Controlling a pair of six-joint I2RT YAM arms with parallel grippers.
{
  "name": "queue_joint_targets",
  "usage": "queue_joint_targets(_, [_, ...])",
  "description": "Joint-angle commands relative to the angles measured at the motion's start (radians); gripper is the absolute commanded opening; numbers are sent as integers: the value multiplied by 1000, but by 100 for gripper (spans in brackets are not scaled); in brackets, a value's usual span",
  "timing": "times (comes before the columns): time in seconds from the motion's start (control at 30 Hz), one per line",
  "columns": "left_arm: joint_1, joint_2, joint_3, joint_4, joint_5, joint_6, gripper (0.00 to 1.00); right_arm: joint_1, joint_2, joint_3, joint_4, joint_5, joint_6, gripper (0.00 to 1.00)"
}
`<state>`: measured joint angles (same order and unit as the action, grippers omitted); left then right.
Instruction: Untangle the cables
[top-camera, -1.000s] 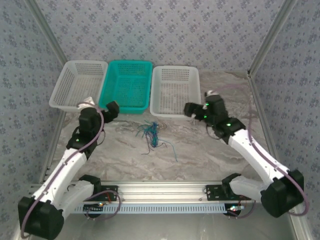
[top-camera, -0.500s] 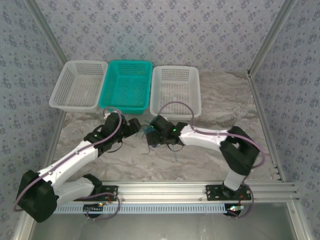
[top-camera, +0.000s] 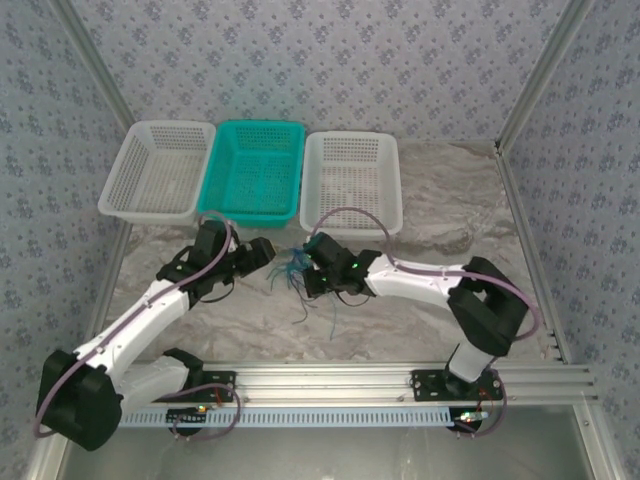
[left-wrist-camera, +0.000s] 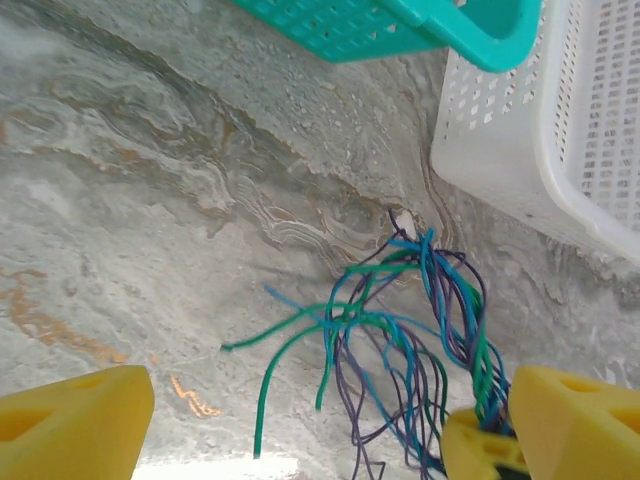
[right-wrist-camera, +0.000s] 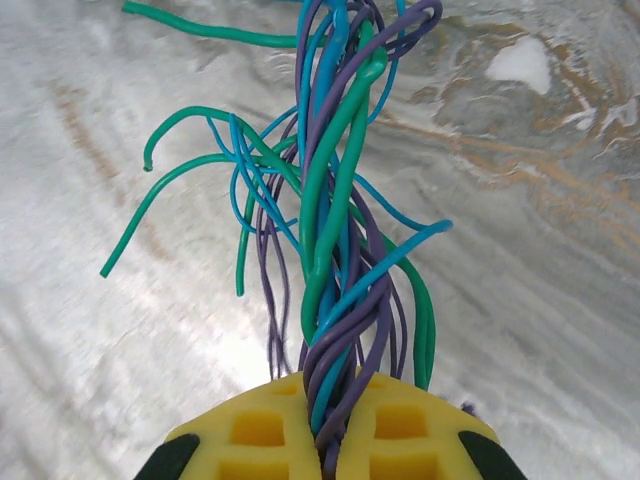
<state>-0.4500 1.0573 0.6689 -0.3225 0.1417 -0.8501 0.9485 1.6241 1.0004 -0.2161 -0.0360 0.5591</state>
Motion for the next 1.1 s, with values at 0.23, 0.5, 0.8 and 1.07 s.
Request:
queue_joint_targets(0.23, [20,82,-17,142,164,-8,72,-47,-115,7,26,-213,-101,0])
queue_joint_targets(0.5, [52,-8,-54,214,160,-41,71,-51,-117,-6,14,-250,-108,0])
queue_joint_targets(0.8, [80,-33,-60,217,192,-57,42,-48,-122,-4,32,-253,-95,0])
queue_joint_targets(1.07, [80,11,-57,223,196,-78,31,-48,-128,-8,34,-251,-89,0])
